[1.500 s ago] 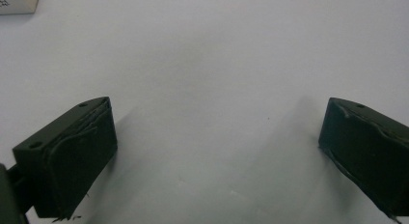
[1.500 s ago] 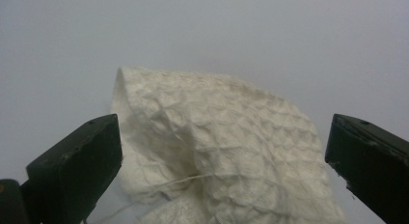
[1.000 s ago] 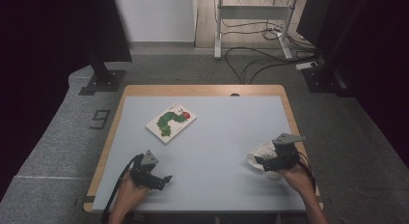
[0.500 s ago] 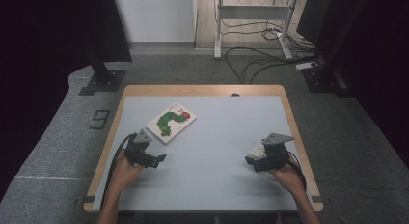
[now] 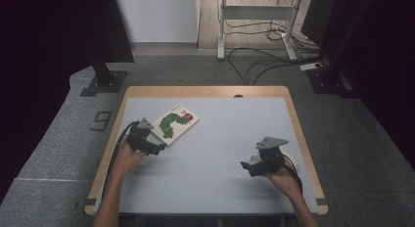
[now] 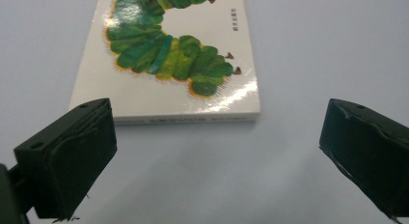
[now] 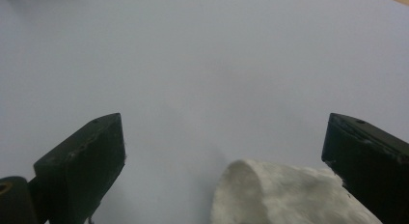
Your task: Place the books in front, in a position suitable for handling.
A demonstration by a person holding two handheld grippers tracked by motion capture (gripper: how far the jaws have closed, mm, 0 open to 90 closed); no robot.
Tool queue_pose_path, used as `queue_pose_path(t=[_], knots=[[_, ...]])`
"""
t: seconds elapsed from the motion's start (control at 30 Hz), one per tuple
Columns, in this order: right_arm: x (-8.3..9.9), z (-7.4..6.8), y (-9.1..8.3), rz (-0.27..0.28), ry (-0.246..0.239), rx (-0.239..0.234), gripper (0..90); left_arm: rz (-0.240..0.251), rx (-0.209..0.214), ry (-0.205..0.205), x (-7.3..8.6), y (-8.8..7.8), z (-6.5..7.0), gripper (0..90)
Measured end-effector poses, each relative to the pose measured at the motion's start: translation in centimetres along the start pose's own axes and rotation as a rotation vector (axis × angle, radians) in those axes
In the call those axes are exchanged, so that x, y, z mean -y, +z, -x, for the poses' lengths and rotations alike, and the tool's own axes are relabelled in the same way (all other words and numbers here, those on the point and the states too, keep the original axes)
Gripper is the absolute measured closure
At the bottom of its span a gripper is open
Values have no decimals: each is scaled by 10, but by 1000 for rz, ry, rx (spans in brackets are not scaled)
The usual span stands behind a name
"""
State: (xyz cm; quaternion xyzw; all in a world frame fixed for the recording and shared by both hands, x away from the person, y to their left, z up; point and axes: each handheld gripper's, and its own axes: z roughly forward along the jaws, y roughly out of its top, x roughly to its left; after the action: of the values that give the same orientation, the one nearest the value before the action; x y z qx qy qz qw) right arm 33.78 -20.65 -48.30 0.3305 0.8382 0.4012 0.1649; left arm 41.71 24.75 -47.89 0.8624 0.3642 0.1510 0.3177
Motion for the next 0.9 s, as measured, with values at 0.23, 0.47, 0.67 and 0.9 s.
queue_pose_path(t=[0.23,0.47,0.67,0.9], knots=[[-2,-7,4,2,-19,-7,16,-20,-18,4,-7,8,-18,0],[-2,-13,9,-3,-33,-24,20,-37,-6,-9,-6,24,-33,0],[-1,-16,13,-11,-42,-31,23,-11,3,-44,-5,33,-46,0],[0,-19,16,-18,-50,-44,27,-1,45,-92,5,44,-60,0]])
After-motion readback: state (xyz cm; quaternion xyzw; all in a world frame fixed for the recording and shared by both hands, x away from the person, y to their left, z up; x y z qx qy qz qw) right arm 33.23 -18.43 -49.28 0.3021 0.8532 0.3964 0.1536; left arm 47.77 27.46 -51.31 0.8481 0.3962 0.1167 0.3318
